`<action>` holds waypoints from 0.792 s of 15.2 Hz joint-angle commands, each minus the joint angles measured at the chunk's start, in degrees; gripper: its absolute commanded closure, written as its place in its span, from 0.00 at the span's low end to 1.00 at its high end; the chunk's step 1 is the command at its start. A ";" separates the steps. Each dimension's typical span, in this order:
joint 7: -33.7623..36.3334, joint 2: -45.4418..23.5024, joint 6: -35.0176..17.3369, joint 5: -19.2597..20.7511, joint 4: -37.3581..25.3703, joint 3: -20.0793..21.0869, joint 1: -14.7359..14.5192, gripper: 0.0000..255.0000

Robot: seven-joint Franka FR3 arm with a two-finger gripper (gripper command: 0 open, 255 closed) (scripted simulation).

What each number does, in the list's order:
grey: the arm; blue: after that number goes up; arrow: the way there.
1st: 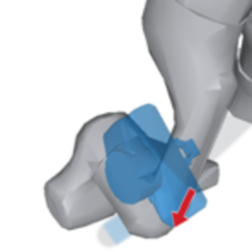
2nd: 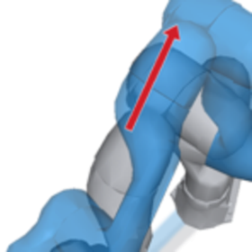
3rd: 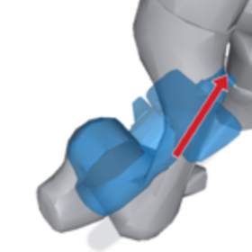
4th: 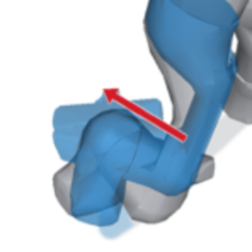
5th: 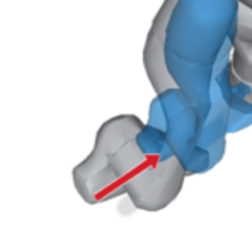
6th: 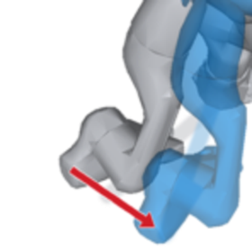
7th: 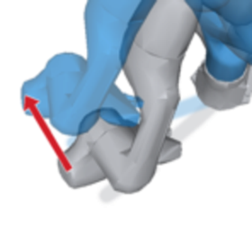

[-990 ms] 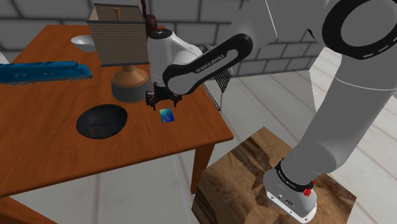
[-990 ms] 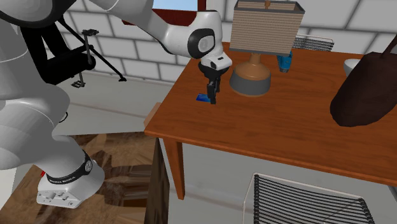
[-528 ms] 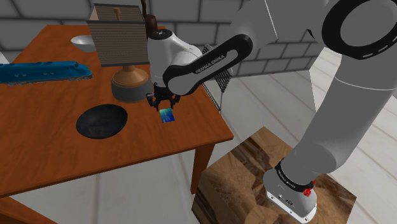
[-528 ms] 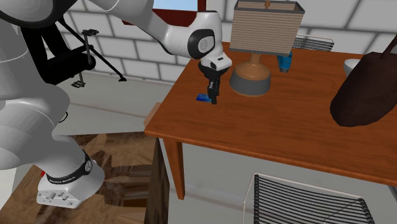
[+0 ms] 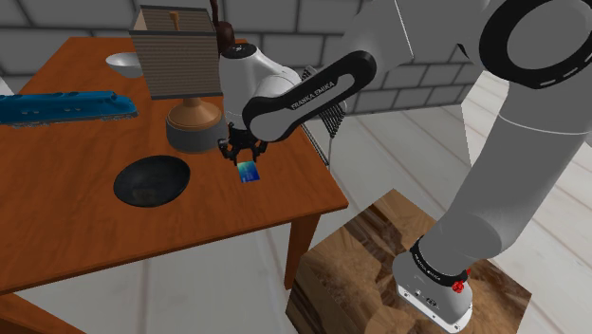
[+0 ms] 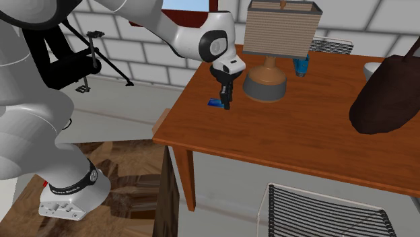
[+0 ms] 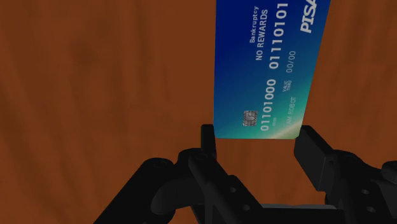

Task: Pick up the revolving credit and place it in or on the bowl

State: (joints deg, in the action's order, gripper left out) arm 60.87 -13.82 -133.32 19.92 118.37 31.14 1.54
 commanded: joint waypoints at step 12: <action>-3.87 5.02 6.87 -4.93 -2.78 1.34 1.14 1.00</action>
State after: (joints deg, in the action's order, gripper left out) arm 57.36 -9.36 -127.11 15.48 115.79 32.36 2.59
